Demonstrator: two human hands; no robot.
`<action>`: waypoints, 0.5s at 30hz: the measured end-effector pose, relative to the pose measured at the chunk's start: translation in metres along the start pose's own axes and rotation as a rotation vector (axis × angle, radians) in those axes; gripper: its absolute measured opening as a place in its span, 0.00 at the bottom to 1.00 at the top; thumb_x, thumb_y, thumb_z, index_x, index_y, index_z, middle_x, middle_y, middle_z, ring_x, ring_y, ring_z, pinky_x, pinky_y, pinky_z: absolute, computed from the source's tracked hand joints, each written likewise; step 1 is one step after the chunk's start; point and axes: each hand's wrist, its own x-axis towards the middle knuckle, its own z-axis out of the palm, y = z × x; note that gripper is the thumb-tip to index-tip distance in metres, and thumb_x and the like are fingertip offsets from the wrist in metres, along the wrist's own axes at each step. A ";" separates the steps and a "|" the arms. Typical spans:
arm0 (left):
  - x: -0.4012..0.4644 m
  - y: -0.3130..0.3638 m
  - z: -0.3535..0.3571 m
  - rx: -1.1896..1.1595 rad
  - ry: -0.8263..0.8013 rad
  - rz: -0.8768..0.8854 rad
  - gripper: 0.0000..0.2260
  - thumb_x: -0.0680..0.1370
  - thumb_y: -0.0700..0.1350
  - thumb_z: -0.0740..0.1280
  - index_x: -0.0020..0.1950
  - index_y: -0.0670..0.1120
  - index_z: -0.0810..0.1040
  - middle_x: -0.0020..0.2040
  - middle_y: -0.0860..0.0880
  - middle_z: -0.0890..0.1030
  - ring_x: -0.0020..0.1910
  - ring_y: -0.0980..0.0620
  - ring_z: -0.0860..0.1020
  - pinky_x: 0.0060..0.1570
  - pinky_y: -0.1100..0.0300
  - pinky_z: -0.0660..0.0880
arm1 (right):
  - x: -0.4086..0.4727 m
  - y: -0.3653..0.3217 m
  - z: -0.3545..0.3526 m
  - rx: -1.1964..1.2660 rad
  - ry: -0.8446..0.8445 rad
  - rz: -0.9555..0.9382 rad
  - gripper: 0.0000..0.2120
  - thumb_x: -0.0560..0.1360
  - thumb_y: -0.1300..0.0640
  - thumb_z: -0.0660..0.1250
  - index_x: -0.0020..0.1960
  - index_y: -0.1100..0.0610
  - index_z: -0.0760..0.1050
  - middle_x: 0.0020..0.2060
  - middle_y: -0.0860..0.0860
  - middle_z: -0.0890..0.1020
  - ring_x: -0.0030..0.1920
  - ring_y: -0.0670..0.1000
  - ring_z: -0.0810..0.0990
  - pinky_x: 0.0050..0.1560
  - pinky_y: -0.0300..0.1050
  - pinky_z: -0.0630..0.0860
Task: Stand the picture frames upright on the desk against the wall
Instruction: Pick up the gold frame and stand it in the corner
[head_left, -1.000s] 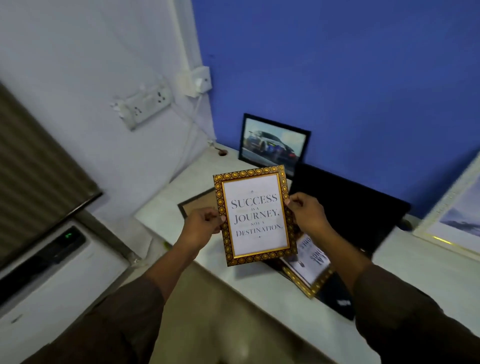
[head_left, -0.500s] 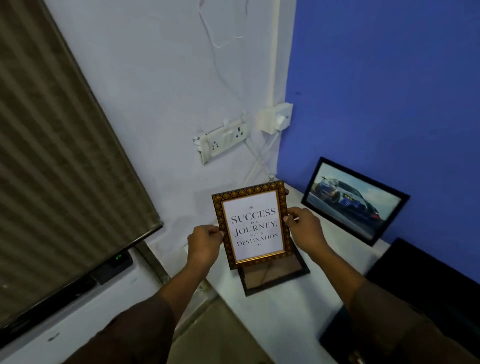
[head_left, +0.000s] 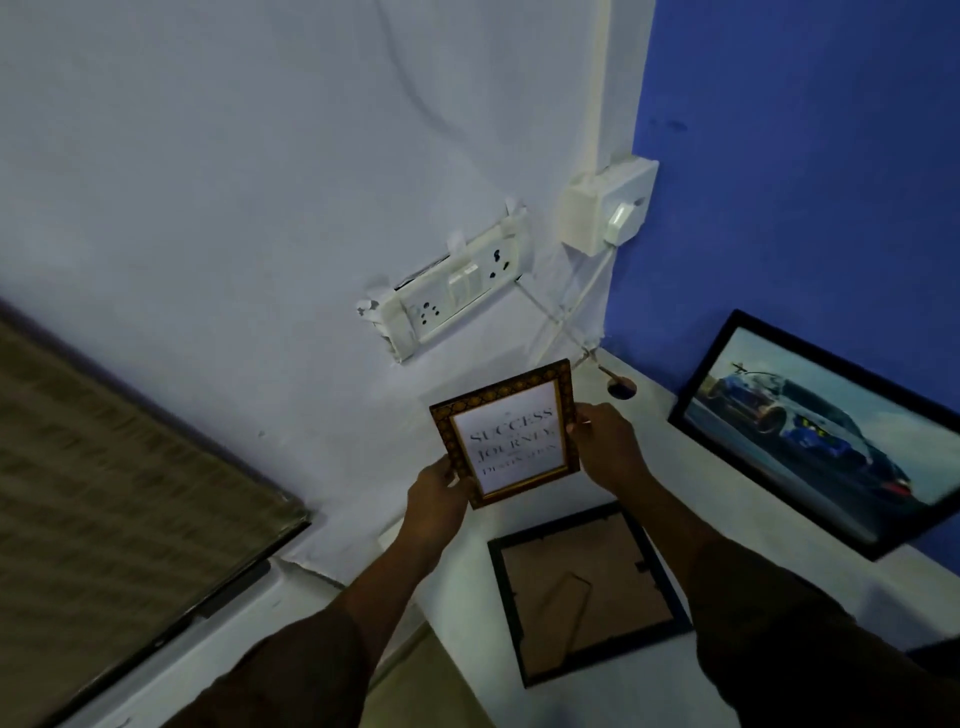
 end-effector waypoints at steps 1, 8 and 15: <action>0.011 0.001 0.002 0.012 -0.024 -0.008 0.17 0.79 0.46 0.66 0.67 0.50 0.79 0.66 0.47 0.80 0.63 0.47 0.77 0.56 0.58 0.71 | 0.012 0.003 0.003 -0.002 -0.014 0.009 0.16 0.78 0.50 0.57 0.46 0.57 0.80 0.41 0.57 0.81 0.42 0.57 0.81 0.38 0.46 0.73; 0.054 0.010 0.011 -0.035 -0.119 -0.050 0.17 0.81 0.42 0.66 0.70 0.48 0.76 0.63 0.50 0.80 0.52 0.56 0.78 0.44 0.71 0.70 | 0.056 0.027 0.013 0.016 -0.087 0.042 0.13 0.79 0.61 0.59 0.40 0.63 0.77 0.37 0.60 0.81 0.40 0.58 0.82 0.41 0.53 0.78; 0.073 0.009 0.024 -0.045 -0.103 -0.073 0.21 0.80 0.48 0.68 0.73 0.48 0.74 0.68 0.50 0.77 0.61 0.53 0.75 0.58 0.62 0.68 | 0.088 0.038 0.017 0.060 -0.102 0.013 0.18 0.80 0.55 0.60 0.32 0.46 0.68 0.37 0.60 0.78 0.37 0.57 0.80 0.33 0.46 0.73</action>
